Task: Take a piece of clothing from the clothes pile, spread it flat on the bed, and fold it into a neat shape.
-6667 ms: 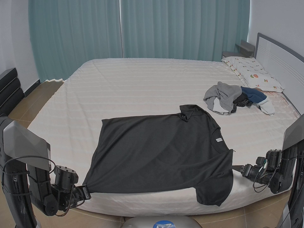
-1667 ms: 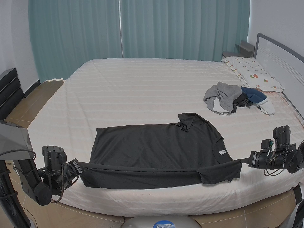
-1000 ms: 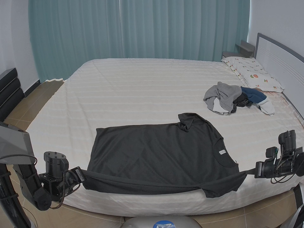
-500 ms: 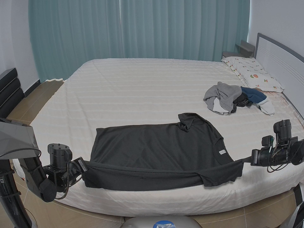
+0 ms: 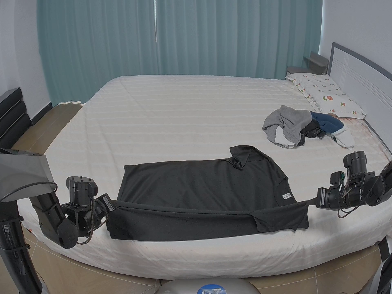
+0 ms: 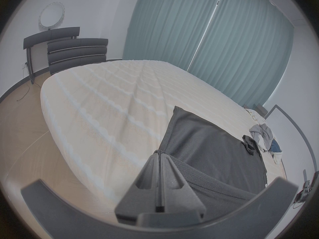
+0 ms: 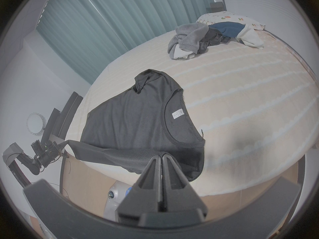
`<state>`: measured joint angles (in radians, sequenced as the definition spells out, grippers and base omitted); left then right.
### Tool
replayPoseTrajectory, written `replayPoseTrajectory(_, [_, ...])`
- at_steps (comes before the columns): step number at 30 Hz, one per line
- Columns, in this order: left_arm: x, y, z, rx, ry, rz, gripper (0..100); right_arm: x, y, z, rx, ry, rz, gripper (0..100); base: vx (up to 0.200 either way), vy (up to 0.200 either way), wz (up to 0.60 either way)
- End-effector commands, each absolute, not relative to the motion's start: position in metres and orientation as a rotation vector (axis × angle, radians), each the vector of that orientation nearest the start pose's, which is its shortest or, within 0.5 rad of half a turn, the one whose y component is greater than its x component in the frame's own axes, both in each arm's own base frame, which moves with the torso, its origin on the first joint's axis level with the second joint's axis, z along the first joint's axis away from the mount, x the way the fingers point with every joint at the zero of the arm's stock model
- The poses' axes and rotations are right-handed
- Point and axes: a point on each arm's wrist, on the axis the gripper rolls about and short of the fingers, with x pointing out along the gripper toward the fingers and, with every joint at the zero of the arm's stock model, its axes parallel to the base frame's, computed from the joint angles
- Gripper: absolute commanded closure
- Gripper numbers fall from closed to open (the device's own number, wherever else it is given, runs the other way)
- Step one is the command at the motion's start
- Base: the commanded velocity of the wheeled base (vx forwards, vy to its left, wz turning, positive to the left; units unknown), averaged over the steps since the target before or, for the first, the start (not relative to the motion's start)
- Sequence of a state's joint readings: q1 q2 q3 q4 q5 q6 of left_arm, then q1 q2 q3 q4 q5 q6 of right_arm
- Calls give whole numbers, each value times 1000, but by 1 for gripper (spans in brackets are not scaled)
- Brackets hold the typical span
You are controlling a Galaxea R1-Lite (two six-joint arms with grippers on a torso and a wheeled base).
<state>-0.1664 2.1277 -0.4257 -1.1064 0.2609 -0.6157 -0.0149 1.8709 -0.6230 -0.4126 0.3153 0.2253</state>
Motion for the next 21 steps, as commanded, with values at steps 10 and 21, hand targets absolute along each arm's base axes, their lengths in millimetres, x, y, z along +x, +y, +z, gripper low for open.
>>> replayPoseTrajectory(10, [307,-47,-4,-465,557,265,100,302,3,62,350,865,187,100,0,0,0])
replayPoseTrajectory(21, [333,-49,-13,-470,552,271,100,342,15,45,386,869,194,100,0,0,0])
